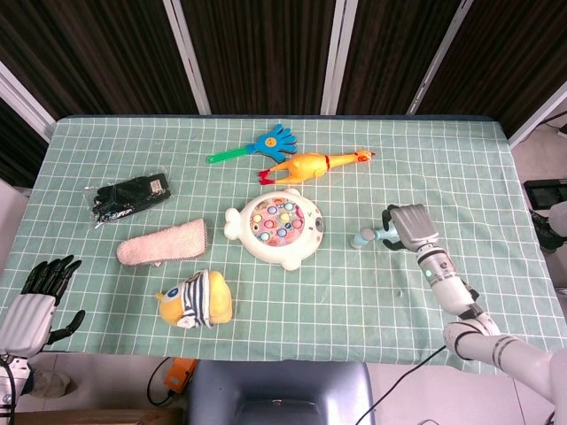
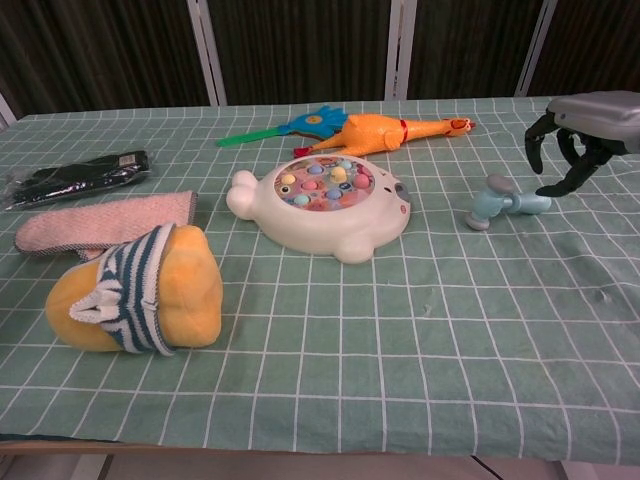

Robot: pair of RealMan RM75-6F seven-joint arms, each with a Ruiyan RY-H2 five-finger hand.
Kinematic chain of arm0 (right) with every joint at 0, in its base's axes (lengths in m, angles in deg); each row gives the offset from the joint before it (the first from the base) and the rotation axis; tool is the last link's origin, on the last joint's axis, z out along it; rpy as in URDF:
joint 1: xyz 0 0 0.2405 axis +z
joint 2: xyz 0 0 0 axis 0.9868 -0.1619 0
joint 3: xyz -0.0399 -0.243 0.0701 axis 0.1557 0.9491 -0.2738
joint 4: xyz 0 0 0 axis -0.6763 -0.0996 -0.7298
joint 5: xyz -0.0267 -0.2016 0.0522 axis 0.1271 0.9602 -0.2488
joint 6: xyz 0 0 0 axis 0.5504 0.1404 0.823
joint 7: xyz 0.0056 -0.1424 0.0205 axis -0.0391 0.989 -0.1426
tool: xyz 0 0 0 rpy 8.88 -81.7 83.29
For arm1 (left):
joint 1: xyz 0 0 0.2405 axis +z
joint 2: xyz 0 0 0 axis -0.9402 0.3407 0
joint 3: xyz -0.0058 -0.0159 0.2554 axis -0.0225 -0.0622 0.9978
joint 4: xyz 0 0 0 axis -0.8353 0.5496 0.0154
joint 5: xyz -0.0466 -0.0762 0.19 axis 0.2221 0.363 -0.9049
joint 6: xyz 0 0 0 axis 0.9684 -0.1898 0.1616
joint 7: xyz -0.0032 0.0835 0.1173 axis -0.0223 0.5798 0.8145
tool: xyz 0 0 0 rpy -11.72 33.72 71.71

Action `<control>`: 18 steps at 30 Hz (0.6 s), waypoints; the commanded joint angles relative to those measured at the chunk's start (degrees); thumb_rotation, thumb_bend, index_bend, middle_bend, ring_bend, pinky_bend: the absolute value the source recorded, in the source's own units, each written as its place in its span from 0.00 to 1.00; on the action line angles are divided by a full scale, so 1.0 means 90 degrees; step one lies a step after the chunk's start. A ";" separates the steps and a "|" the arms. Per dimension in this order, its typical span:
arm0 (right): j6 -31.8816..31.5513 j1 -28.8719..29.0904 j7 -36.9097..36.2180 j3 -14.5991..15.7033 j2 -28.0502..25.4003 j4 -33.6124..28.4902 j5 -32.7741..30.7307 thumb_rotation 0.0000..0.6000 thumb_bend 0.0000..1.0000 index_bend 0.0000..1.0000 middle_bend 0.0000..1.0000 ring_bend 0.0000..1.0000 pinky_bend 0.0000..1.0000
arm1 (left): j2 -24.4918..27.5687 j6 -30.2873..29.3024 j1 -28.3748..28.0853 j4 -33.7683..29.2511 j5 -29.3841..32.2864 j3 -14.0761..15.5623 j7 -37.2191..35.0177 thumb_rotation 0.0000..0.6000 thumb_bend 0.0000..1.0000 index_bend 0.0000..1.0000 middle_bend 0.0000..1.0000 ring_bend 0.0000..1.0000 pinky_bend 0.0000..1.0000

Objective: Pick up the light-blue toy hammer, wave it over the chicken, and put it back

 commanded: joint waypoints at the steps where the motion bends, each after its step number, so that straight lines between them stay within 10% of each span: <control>1: -0.1914 -0.1015 0.0326 0.0301 -0.0809 -0.1494 0.0683 1.00 0.38 0.62 0.47 0.65 0.94 | 0.0001 -0.0020 0.0013 0.0012 0.0021 -0.0016 0.0011 1.00 0.33 0.00 0.04 0.00 0.05; 8: -0.4333 -0.3064 0.1283 0.1427 -0.1952 -0.4044 0.1239 1.00 0.34 0.05 0.04 0.12 0.41 | -0.0091 -0.0179 0.0080 0.0057 0.0215 -0.0152 0.0326 1.00 0.33 0.00 0.04 0.00 0.05; 18: -0.4989 -0.3925 0.0765 0.1590 -0.1852 -0.3496 0.1587 1.00 0.27 0.00 0.00 0.00 0.12 | -0.0158 -0.0290 0.0131 0.0000 0.0200 -0.0166 0.0622 1.00 0.33 0.00 0.04 0.00 0.05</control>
